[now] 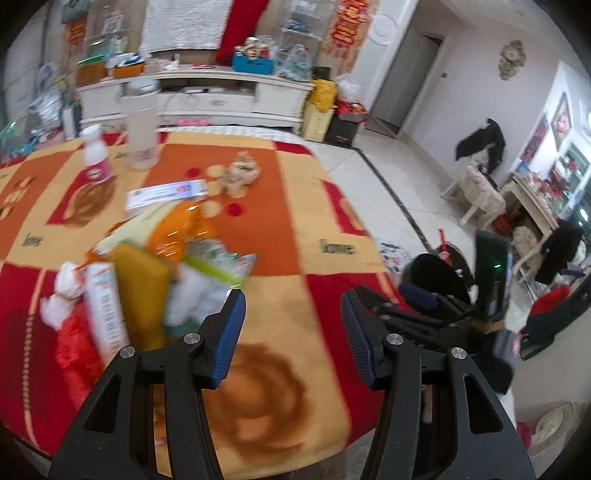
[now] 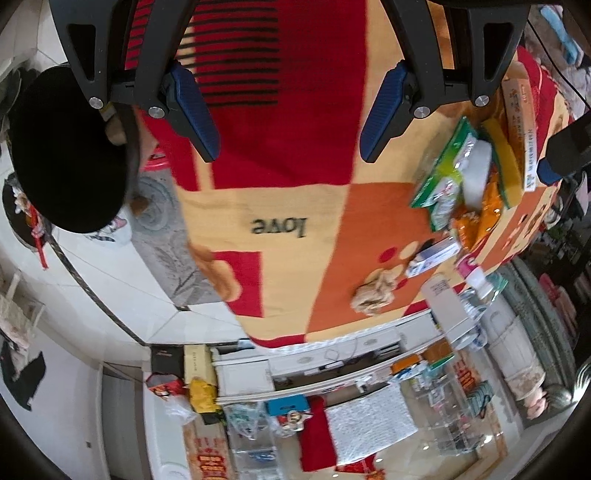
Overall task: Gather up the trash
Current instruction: 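Move both tools back over the table toward the remaining items, then grasp the orange-white medicine box with the left tool while the right tool grasps the yellow sponge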
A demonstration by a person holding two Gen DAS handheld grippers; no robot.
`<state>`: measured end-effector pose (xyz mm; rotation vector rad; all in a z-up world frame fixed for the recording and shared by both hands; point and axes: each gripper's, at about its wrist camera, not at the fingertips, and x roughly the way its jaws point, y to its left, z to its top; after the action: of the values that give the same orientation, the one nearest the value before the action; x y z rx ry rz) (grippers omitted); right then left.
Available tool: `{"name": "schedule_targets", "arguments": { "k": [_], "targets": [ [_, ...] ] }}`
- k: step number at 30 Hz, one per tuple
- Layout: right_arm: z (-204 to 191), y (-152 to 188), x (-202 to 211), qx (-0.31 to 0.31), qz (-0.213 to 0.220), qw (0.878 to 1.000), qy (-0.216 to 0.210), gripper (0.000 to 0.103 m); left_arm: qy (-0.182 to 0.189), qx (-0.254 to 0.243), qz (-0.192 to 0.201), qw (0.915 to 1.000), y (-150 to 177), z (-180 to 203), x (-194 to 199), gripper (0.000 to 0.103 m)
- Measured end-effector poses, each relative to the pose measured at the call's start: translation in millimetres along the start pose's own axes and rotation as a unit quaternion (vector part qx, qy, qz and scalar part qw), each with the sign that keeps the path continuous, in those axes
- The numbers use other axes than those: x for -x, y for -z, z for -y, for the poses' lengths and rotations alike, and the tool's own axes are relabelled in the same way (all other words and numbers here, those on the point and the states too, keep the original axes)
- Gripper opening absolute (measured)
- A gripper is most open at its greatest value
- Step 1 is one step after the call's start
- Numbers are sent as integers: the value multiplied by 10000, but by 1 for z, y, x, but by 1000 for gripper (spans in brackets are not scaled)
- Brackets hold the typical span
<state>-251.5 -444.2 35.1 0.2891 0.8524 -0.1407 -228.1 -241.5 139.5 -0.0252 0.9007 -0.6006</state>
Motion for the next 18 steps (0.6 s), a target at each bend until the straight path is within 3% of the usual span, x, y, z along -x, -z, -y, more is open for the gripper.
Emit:
{"name": "schedule_targets", "arguments": {
  "k": [8, 14, 18],
  "targets": [
    [-46, 2, -9, 394, -95, 9988, -283, 76, -506, 358, 18, 9981, 25, -71, 18, 52],
    [-72, 4, -16, 630, -167, 9968, -460, 76, -614, 759, -38, 9952, 47, -116, 23, 52],
    [-88, 5, -22, 767, -238, 9953, -536, 76, -513, 1014, -128, 9934, 55, -126, 16, 52]
  ]
}}
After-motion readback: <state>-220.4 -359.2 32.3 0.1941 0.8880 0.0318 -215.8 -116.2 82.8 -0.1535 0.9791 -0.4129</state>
